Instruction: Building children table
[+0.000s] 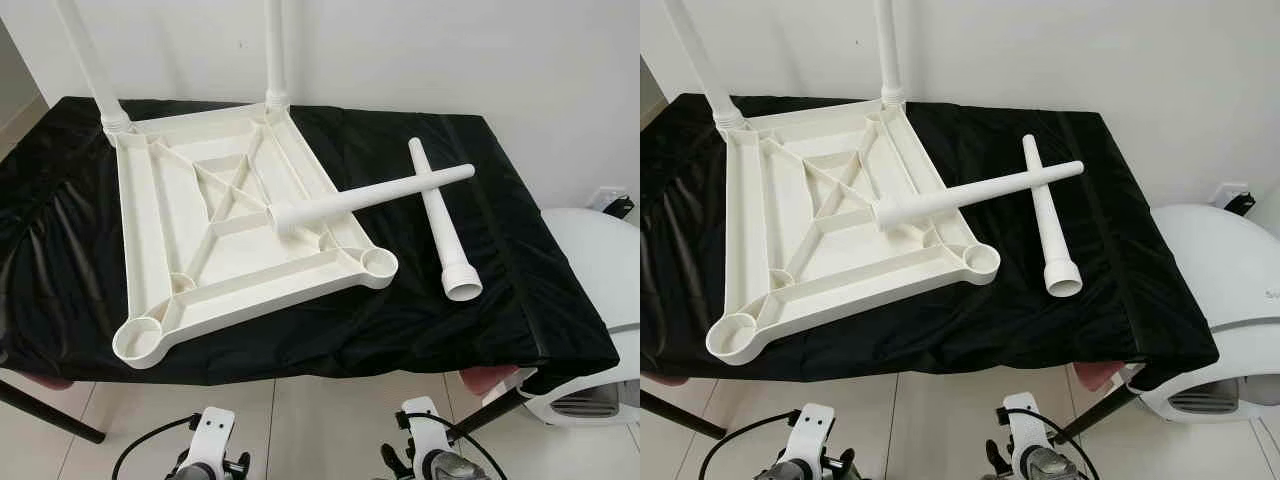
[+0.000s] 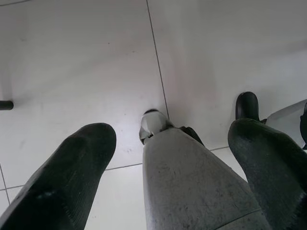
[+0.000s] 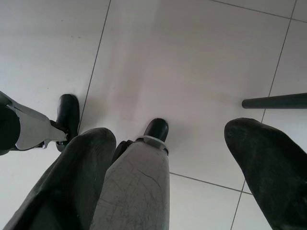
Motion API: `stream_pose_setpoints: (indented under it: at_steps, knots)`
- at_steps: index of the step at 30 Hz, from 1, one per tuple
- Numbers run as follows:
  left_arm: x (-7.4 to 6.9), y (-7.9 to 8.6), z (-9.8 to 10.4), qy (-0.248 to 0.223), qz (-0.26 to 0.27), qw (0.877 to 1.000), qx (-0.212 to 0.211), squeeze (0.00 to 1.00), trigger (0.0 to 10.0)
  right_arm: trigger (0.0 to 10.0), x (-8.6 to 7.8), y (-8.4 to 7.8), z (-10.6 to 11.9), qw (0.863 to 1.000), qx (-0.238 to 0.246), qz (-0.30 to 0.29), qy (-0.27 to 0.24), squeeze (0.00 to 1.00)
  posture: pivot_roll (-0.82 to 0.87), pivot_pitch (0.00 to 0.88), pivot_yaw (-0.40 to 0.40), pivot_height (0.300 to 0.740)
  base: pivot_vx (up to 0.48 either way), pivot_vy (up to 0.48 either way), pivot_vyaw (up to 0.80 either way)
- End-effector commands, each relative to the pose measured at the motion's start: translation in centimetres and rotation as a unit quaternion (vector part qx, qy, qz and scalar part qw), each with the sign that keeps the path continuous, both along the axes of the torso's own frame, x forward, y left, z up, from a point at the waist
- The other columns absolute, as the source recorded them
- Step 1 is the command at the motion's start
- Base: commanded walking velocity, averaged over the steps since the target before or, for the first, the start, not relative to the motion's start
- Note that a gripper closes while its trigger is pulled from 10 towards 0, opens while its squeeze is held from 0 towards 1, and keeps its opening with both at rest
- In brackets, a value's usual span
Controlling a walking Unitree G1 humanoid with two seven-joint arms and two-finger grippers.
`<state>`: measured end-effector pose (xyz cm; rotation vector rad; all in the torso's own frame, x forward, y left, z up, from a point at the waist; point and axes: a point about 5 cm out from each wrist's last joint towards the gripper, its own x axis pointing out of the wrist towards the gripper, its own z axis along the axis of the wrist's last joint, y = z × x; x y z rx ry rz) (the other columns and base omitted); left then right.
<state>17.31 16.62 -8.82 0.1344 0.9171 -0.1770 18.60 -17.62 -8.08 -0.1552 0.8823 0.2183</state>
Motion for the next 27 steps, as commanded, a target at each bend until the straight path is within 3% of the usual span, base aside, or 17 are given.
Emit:
stream_pose_setpoints:
  at_steps: [1,27]
  knots:
    - [0.0,0.2,0.0,-0.001,0.006,1.0,0.005,0.0,10.0,10.0,-0.1,0.2,-0.1,1.0,0.004,0.001,0.001,0.0,0.01,0.0,-0.017,0.74,0.0,0.0,0.0]
    - [1.2,-0.5,0.6,-0.031,-0.005,0.999,-0.007,0.0,10.0,10.0,0.5,0.3,0.3,1.0,0.007,0.005,-0.01,0.0,0.01,0.0,-0.015,0.74,0.0,0.0,0.0]
